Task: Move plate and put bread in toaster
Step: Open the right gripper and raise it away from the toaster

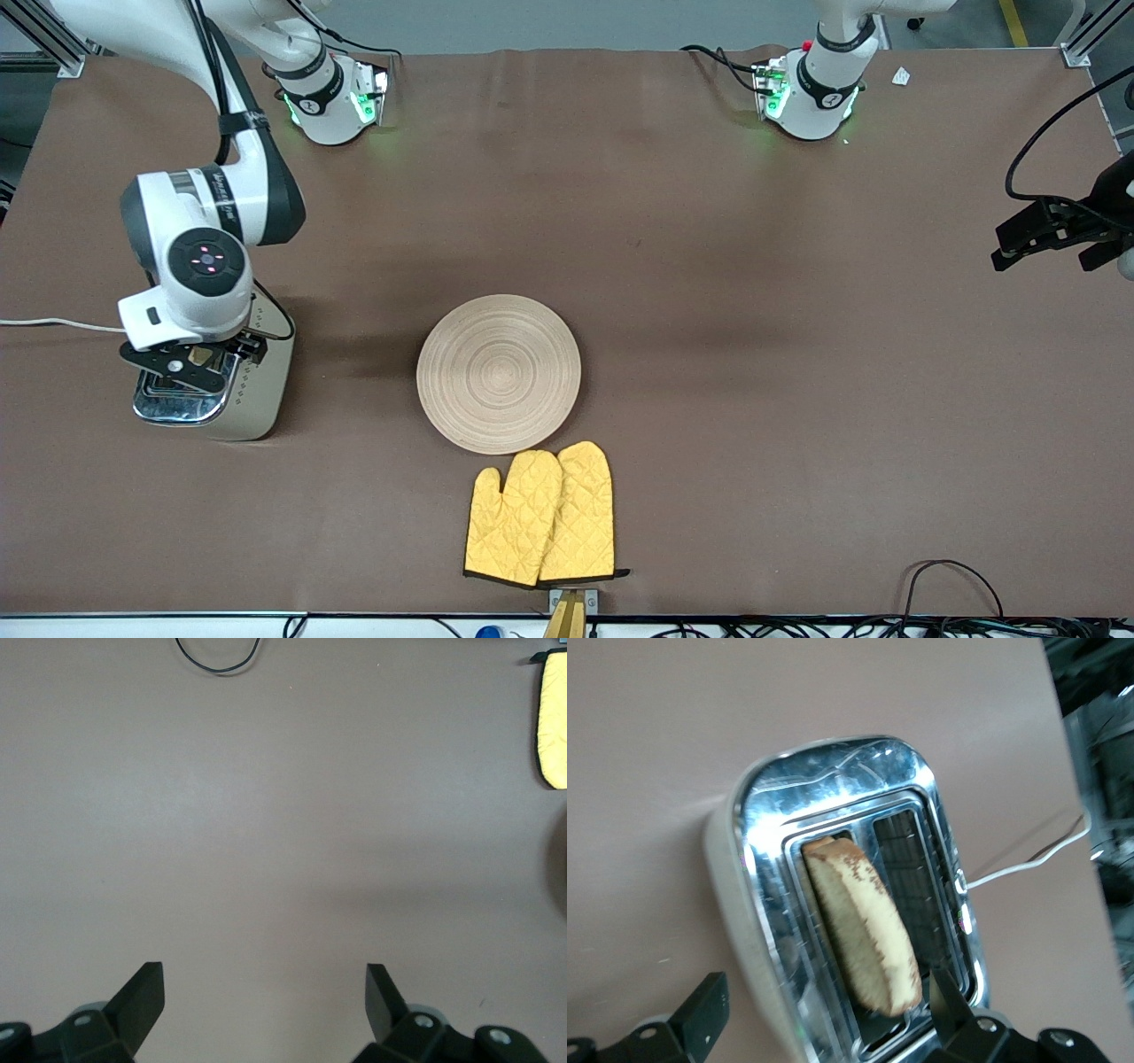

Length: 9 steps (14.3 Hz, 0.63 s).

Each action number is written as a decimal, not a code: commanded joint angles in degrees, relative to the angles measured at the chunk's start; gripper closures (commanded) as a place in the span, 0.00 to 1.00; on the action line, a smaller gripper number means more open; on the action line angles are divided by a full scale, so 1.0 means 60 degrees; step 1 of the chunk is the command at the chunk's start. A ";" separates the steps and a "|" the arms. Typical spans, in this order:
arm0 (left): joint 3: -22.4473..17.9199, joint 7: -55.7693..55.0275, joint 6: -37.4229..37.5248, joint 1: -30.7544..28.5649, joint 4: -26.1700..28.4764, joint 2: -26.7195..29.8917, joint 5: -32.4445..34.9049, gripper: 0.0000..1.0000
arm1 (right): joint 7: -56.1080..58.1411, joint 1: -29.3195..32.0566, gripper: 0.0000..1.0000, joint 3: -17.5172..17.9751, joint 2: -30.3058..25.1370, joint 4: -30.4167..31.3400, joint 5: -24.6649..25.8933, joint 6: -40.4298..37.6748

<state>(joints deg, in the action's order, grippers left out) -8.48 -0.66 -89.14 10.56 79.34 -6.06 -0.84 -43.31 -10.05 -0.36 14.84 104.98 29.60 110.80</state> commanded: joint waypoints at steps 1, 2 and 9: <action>-0.0023 -0.0110 -0.0115 0.0027 0.0122 0.0161 0.0008 0.00 | 0.0391 0.0165 0.00 0.0045 -0.0742 -0.0109 -0.1499 -0.0215; -0.0023 -0.0111 -0.0115 0.0027 0.0122 0.0161 0.0008 0.00 | 0.0654 0.0296 0.00 0.0030 -0.0991 -0.0109 -0.1940 -0.0229; -0.0023 -0.0111 -0.0115 0.0027 0.0136 0.0161 0.0008 0.00 | 0.3830 0.1277 0.00 0.0030 -0.2720 -0.0035 -0.3072 -0.0638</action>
<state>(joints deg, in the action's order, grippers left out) -8.49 -0.66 -89.22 10.55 79.36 -6.06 -0.84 -26.20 -4.27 -0.73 2.40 102.91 12.80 107.89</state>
